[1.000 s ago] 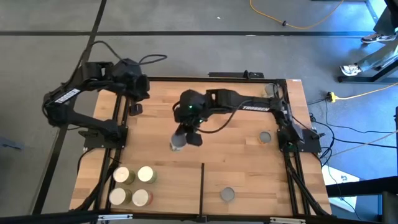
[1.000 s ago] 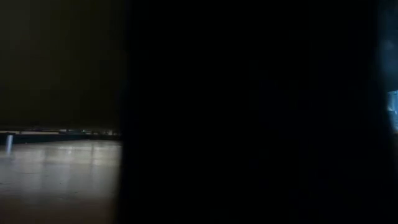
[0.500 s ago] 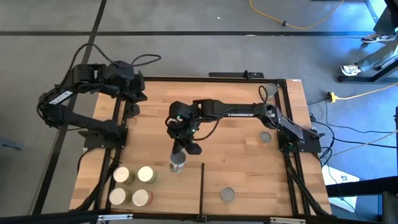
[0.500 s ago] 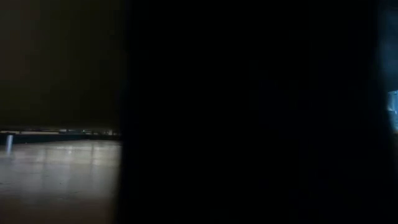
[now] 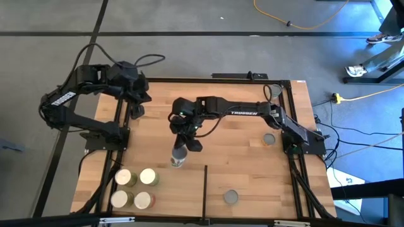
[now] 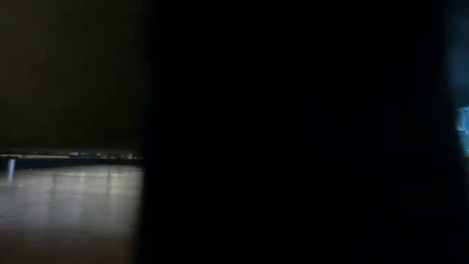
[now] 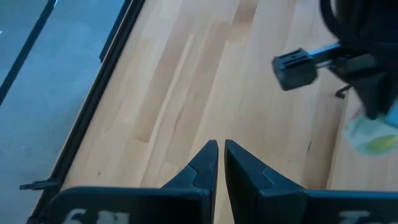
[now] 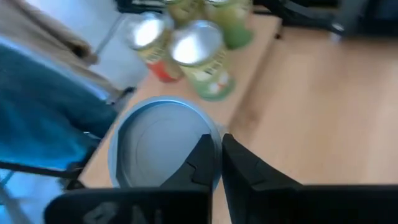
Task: Pick and place cans onto a shelf
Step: Put the canned mix vegetable on the shelf
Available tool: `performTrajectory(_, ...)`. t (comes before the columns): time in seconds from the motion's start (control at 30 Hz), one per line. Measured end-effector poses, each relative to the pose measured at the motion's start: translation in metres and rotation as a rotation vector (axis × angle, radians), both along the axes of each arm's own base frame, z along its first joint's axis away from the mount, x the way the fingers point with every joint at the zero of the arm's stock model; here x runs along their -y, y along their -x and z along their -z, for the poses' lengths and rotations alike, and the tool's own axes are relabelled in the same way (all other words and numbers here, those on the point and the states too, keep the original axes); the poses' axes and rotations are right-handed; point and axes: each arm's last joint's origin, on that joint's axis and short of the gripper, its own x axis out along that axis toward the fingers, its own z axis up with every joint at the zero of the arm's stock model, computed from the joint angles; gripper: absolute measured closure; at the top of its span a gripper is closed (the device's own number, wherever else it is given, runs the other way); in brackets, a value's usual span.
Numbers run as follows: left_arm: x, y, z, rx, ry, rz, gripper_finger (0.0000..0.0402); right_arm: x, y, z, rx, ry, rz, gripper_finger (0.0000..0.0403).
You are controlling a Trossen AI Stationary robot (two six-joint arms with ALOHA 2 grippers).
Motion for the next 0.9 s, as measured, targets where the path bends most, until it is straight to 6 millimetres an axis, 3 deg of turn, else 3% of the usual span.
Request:
performTrajectory(0.1,-0.001,-0.002,0.001,-0.002,0.002,-0.001,0.0381,-0.001,0.001,0.002,-0.036,0.046,0.058,0.0386)
performTrajectory(0.23,-0.001,-0.003,0.001,-0.001,0.012,-0.014,0.0381,-0.018,0.000,0.006,-0.044,0.062,0.036,0.0386)
performTrajectory(0.67,-0.001,-0.003,0.001,0.007,0.026,-0.034,0.0381,-0.059,-0.018,0.056,-0.112,0.100,0.006,0.0386)
performTrajectory(0.9,-0.001,-0.003,0.001,0.007,0.028,-0.037,0.0381,-0.075,-0.021,0.068,-0.100,0.127,-0.032,0.0386)
